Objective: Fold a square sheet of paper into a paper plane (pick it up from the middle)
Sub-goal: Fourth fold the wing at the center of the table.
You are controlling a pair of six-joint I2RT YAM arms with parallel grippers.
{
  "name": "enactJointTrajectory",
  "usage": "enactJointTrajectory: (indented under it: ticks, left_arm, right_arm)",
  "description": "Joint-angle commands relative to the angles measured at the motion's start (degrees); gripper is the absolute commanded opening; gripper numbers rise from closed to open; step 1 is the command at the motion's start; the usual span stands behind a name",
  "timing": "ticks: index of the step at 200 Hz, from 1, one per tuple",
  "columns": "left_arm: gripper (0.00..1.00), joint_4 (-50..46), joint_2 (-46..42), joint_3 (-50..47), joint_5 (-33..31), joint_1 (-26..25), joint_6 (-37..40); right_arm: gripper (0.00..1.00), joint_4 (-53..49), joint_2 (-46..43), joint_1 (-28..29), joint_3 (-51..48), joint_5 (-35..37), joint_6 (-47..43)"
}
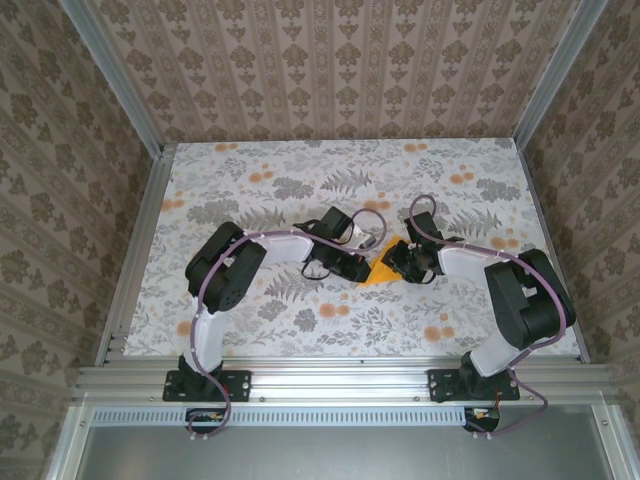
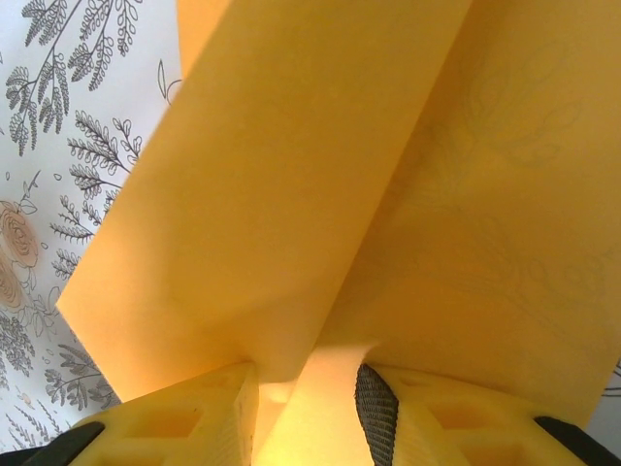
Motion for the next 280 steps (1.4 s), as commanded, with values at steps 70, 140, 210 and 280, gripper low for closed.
enactJointTrajectory:
  ticks: [70,140,210,280]
  left_arm:
    - [0.21,6.3,2.4,3.1,-0.9,0.1,-1.4]
    - [0.36,17.6,1.4,-3.2,-1.0,-0.5,4.7]
    - [0.25,17.5,3.9,-1.6,-0.1,-1.1,5.5]
    - [0.04,15.0,5.3,-0.1,4.4,-0.6,3.0]
  right_arm:
    - [0.39,-7.5,2.2,-0.6,-3.4,4.0,0.5]
    - [0.38,-4.3,2.1,-2.0,-4.5,0.2,3.3]
    - [0.38,-2.9,2.2,-2.6,-4.6,-3.1,4.1]
    - [0.4,0.1,-3.0,-3.8,-5.6,-4.3,-1.8]
